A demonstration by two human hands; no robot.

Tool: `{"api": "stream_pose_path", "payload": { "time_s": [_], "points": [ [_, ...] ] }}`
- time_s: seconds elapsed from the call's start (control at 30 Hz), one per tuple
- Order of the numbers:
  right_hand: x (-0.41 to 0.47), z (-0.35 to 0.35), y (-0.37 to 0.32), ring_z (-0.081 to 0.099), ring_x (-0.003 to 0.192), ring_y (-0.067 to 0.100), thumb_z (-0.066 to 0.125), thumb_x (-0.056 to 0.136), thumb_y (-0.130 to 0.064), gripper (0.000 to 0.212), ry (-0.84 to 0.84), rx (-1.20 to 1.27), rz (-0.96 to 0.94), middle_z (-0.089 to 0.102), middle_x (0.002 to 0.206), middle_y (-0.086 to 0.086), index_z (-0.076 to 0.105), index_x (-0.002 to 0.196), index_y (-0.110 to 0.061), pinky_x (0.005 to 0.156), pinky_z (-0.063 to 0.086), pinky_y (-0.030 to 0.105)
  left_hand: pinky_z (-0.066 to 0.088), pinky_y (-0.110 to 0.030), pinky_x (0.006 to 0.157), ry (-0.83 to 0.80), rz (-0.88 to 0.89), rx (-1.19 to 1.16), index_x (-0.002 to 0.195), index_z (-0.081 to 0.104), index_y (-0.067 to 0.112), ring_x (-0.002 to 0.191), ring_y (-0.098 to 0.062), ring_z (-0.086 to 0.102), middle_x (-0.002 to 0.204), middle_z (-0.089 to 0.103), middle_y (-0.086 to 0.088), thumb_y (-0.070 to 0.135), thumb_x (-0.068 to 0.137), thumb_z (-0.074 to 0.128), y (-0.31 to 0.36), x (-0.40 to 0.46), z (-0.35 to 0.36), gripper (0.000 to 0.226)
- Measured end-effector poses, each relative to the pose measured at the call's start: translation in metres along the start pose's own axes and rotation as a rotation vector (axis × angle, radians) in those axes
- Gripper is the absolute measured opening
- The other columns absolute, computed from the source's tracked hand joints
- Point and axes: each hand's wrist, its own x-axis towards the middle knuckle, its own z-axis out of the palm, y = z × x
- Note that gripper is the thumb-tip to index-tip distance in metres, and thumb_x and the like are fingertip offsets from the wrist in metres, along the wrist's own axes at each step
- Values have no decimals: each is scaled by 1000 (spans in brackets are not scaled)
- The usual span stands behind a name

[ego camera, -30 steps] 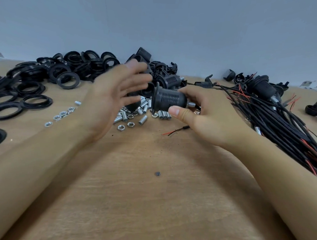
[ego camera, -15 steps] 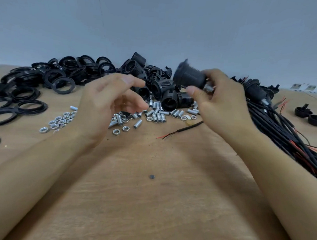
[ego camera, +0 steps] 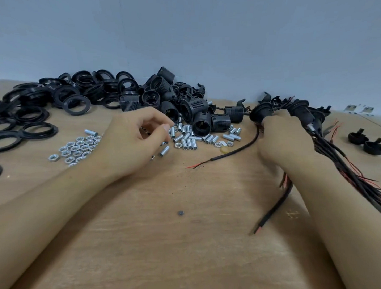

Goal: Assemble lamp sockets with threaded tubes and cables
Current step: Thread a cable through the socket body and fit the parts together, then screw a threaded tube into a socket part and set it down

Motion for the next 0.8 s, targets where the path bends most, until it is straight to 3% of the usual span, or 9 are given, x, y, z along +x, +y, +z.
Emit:
{"api": "stream_pose_path", "payload": {
  "time_s": [0.13, 0.23, 0.47, 0.57, 0.63, 0.8],
  "points": [
    [5, 2, 14, 29, 130, 41, 45, 92, -11, 33, -46, -77, 138, 42, 132, 19, 54, 124, -4, 102, 34, 54, 42, -10, 52, -33, 37, 18, 91, 69, 35, 65, -21, 64, 77, 73, 15, 20, 94, 64, -2, 0, -1, 16],
    [7, 3, 18, 28, 133, 42, 46, 94, -14, 37, -43, -57, 196, 40, 137, 18, 48, 130, -5, 104, 32, 56, 41, -9, 52, -34, 48, 10, 95, 68, 36, 66, -20, 64, 77, 73, 16, 21, 95, 64, -2, 0, -1, 15],
    [12, -6, 22, 34, 130, 43, 55, 83, -9, 54, 265, 113, 353, 38, 138, 26, 38, 132, 6, 105, 32, 52, 43, -10, 53, -54, 54, 12, 100, 68, 31, 65, -20, 64, 77, 73, 15, 22, 94, 63, -3, 0, -1, 12],
    [10, -11, 28, 17, 143, 41, 58, 84, -18, 62, 128, 78, 460, 18, 155, 24, 37, 138, 4, 114, 19, 57, 43, -9, 55, -59, 62, 21, 100, 68, 27, 66, -18, 65, 76, 73, 15, 19, 94, 63, -2, -1, -1, 11],
    [8, -10, 26, 10, 145, 41, 55, 86, -18, 48, 1, 17, 441, 7, 158, 25, 49, 129, 0, 117, 12, 57, 43, -9, 57, -67, 66, 34, 98, 69, 27, 68, -16, 65, 76, 73, 14, 19, 94, 63, -1, -1, -2, 10],
    [9, -3, 19, 33, 131, 44, 50, 91, -11, 31, 8, -23, 240, 35, 142, 30, 54, 119, 2, 106, 35, 50, 48, -17, 57, -88, 67, 59, 95, 71, 27, 67, -18, 66, 74, 72, 14, 18, 95, 63, -1, -2, -2, 12]
  ]
}}
